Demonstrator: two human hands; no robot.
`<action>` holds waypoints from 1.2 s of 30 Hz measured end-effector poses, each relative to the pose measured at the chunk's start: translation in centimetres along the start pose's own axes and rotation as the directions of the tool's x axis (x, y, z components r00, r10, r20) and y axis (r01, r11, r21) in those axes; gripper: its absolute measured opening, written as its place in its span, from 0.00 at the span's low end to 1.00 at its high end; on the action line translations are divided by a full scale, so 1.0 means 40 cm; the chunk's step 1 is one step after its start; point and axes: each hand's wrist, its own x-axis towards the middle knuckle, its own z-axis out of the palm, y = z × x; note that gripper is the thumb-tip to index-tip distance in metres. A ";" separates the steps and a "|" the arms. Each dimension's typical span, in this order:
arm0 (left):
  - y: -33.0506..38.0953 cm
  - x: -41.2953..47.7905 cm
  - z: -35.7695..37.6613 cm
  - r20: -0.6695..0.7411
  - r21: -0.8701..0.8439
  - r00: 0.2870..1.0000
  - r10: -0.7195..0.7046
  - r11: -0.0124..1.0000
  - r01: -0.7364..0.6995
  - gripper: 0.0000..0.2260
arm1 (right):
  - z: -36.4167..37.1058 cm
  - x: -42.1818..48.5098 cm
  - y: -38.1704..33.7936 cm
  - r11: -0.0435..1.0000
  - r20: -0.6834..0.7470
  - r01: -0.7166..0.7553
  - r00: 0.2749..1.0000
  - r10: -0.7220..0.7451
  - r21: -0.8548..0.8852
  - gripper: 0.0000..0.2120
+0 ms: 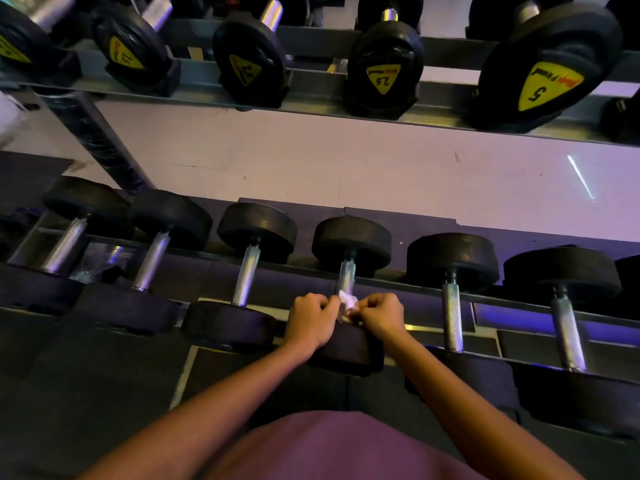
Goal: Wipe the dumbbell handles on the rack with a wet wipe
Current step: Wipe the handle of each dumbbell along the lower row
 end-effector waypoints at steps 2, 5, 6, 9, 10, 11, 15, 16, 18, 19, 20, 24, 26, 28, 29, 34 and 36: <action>0.000 -0.001 -0.001 0.019 -0.002 1.000 0.008 1.000 -0.008 0.18 | 0.005 0.016 -0.029 0.996 -0.099 0.043 0.994 -0.035 0.081 0.06; 0.002 -0.002 -0.004 0.029 -0.009 1.000 0.004 1.000 -0.003 0.18 | 0.000 0.072 -0.088 0.991 -0.194 0.069 0.980 -0.046 0.117 0.07; 0.003 -0.003 -0.004 0.033 -0.015 0.999 -0.001 1.000 0.002 0.17 | -0.003 0.092 -0.101 0.990 -0.196 0.071 0.980 -0.045 0.123 0.06; 0.006 -0.005 -0.007 0.029 -0.026 0.999 -0.014 1.000 0.015 0.17 | -0.010 0.112 -0.103 0.992 -0.169 0.082 0.983 -0.064 0.096 0.06; 0.006 -0.005 -0.006 0.024 -0.025 1.000 -0.010 1.000 0.010 0.17 | -0.011 0.103 -0.094 0.993 -0.156 0.082 0.985 -0.068 0.081 0.07; 0.005 -0.004 -0.006 0.022 -0.022 1.000 -0.002 1.000 0.003 0.18 | -0.012 0.091 -0.083 0.995 -0.132 0.072 0.989 -0.063 0.064 0.09; 0.005 -0.002 -0.006 0.021 -0.012 1.000 0.015 1.000 -0.014 0.18 | -0.003 0.023 -0.022 1.000 0.010 0.003 1.000 -0.002 -0.024 0.10; 0.005 0.000 -0.006 0.011 -0.006 1.000 0.016 1.000 -0.016 0.18 | 0.000 0.005 -0.011 0.998 0.017 0.002 1.000 -0.001 -0.067 0.09; 0.005 0.000 -0.006 -0.005 0.002 1.000 0.013 1.000 -0.013 0.18 | 0.002 -0.019 -0.005 0.995 -0.007 0.004 1.000 -0.004 -0.099 0.08; 0.005 0.000 -0.005 -0.008 -0.003 1.000 0.013 1.000 -0.013 0.19 | 0.003 -0.024 -0.011 0.996 -0.022 0.013 1.000 -0.015 -0.089 0.07; 0.005 -0.001 -0.006 -0.006 -0.011 1.000 0.012 1.000 -0.012 0.19 | 0.006 -0.024 -0.022 0.997 -0.039 0.032 0.999 -0.035 -0.071 0.07; 0.008 -0.005 -0.009 0.013 -0.026 1.000 0.013 1.000 -0.013 0.19 | 0.025 0.025 -0.095 0.986 -0.192 0.150 0.968 -0.162 -0.074 0.10; 0.012 -0.008 -0.011 0.017 -0.028 1.000 0.002 1.000 -0.001 0.19 | 0.031 0.055 -0.126 0.983 -0.220 0.166 0.959 -0.178 -0.074 0.09; 0.014 -0.011 -0.014 0.021 -0.031 1.000 -0.006 1.000 0.007 0.19 | 0.034 0.072 -0.135 0.978 -0.212 0.179 0.957 -0.199 -0.108 0.06; 0.014 -0.012 -0.014 0.023 -0.033 1.000 -0.006 0.999 0.007 0.19 | 0.033 0.073 -0.134 0.974 -0.203 0.187 0.956 -0.211 -0.130 0.05; 0.017 -0.016 -0.017 0.016 -0.024 1.000 0.011 1.000 -0.010 0.19 | 0.026 0.036 -0.083 0.960 -0.113 0.161 0.975 -0.191 -0.229 0.08; 0.017 -0.015 -0.018 0.011 -0.012 1.000 0.018 1.000 -0.018 0.20 | 0.028 0.013 -0.052 0.962 -0.071 0.137 0.985 -0.157 -0.237 0.10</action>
